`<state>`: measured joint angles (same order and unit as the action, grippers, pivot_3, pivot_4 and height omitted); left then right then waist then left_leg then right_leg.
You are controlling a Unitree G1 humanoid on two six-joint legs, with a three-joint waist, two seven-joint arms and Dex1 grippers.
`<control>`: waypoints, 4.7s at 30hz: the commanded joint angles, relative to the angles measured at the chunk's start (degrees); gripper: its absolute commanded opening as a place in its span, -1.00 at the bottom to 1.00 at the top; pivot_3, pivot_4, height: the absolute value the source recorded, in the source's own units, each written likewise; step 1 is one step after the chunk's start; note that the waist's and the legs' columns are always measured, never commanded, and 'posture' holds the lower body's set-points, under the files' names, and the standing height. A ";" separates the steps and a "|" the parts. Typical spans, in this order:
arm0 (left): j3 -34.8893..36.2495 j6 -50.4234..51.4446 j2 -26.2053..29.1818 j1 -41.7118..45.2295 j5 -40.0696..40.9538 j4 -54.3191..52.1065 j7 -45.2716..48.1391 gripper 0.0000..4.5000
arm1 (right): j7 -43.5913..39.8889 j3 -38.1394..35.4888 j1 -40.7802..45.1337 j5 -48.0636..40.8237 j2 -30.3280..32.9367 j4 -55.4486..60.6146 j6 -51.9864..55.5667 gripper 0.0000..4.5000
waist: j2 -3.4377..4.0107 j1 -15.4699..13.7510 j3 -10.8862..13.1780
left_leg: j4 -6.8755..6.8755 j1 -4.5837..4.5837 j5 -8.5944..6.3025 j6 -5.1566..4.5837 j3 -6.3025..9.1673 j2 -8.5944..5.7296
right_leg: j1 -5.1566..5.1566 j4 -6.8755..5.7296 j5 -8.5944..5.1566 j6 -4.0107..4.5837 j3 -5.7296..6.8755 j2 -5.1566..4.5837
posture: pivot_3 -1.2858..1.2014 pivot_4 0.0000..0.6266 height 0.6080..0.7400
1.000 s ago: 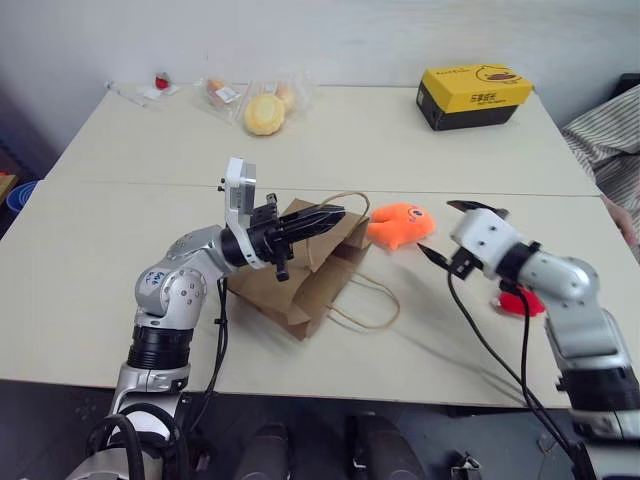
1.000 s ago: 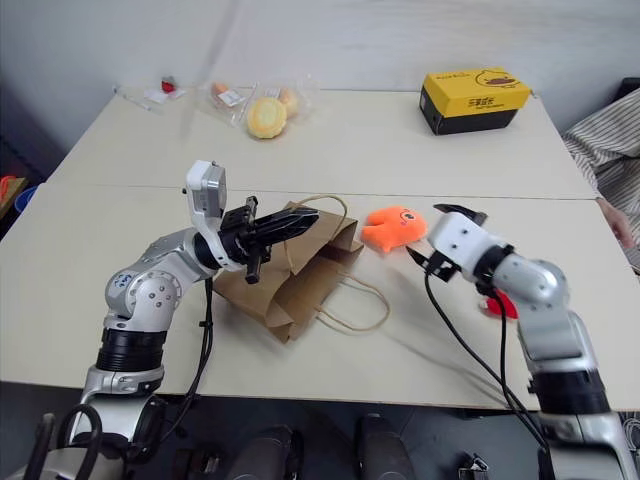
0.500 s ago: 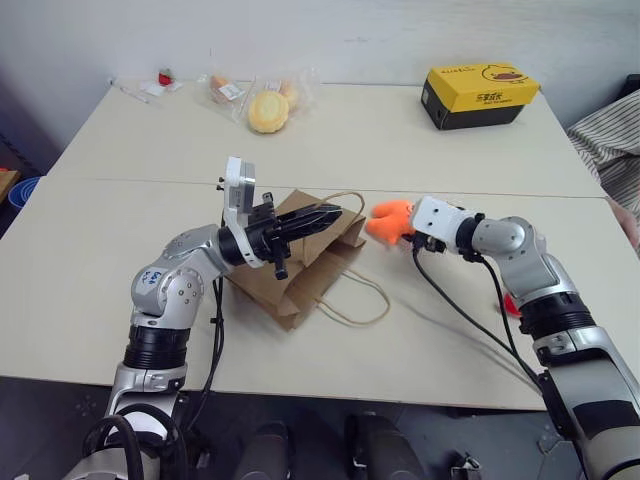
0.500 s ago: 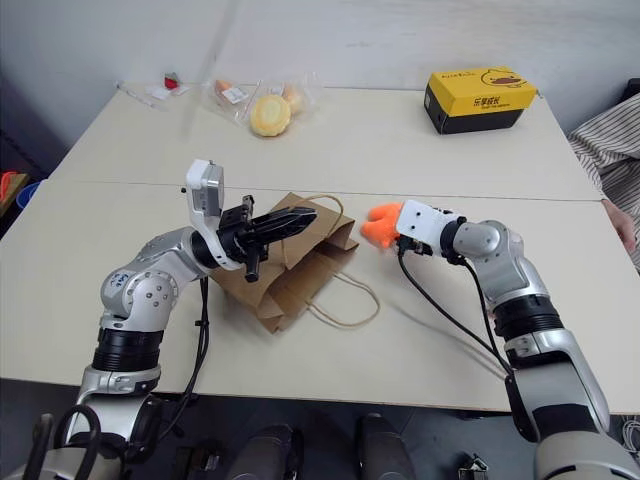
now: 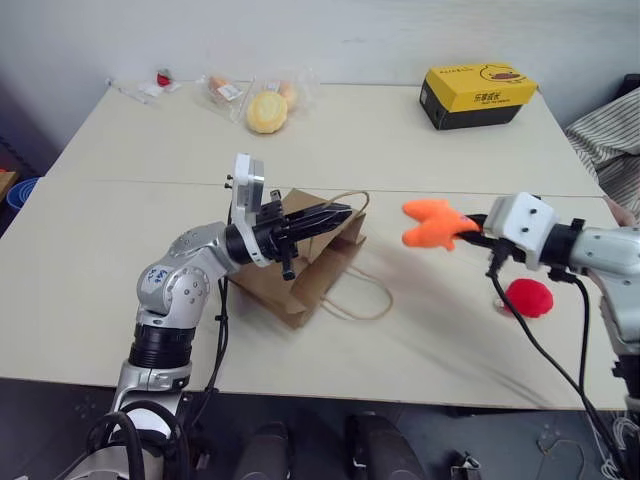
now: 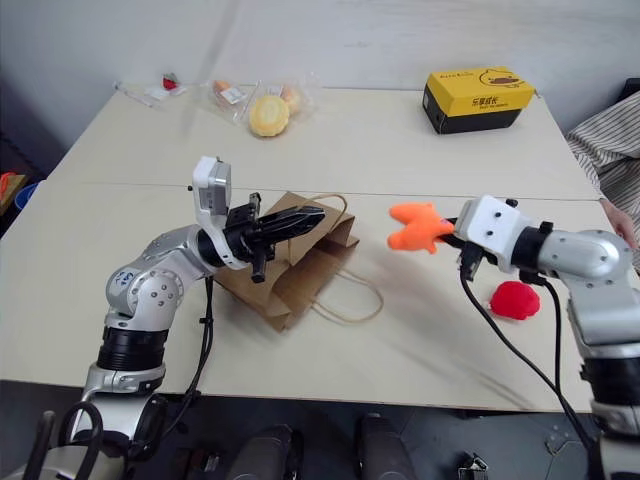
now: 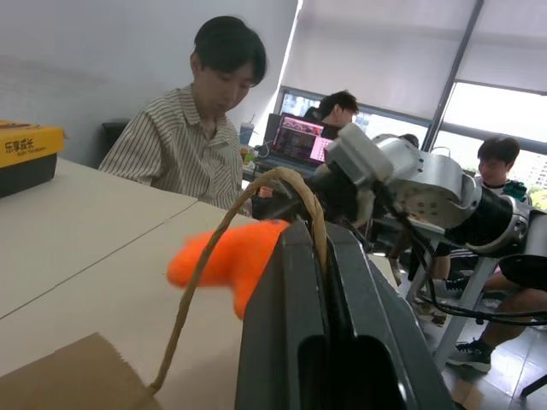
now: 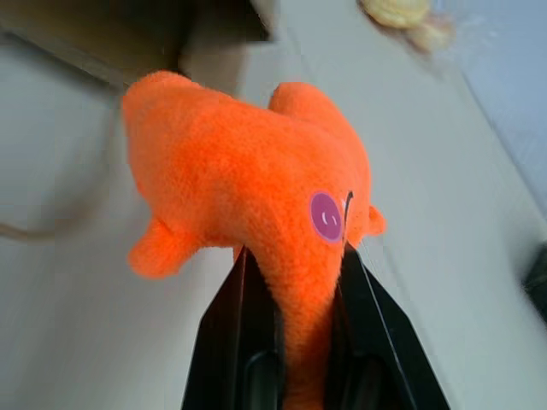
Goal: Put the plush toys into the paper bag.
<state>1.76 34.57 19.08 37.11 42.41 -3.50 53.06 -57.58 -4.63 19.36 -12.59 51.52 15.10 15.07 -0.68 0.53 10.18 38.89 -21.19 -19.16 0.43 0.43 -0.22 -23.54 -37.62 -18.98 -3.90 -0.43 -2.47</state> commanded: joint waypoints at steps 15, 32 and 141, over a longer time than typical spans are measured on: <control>-0.46 -0.36 -2.50 1.78 0.38 -0.48 1.64 -1.00 | 10.79 25.15 15.24 17.76 -16.24 0.80 5.01 -0.94 | 0.00 -0.38 0.00 | 0.12 -0.13 0.02 0.04 0.10 -0.07 | -0.13 -0.05 0.00 0.00 0.06 -0.08 | 0.03 -0.52 1.00; -0.04 -0.56 -3.71 3.53 0.97 1.07 2.95 -1.00 | 18.61 29.85 21.57 24.59 -29.45 -29.95 -26.18 -0.94 | 0.00 0.16 0.00 | 0.13 -0.14 0.03 0.05 0.08 -0.07 | -0.15 -0.07 0.00 0.00 0.07 -0.07 | 0.03 -0.52 1.00; 3.41 19.68 5.95 8.59 14.23 -2.48 5.92 -1.00 | 28.39 18.60 -0.72 -5.97 -27.48 12.01 20.54 -0.85 | 0.03 -0.34 0.05 | -0.50 -0.28 0.18 0.20 0.42 -0.13 | -0.21 0.18 -0.02 -0.02 0.23 -0.12 | 0.03 -0.52 1.00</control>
<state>5.07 54.80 25.07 44.75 55.88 -3.96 58.43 -30.72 13.35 18.18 -20.47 24.40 27.47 34.94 -0.64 0.18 10.23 38.40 -21.46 -18.97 0.64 0.85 -0.34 -23.74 -37.45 -18.99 -3.92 -0.20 -2.59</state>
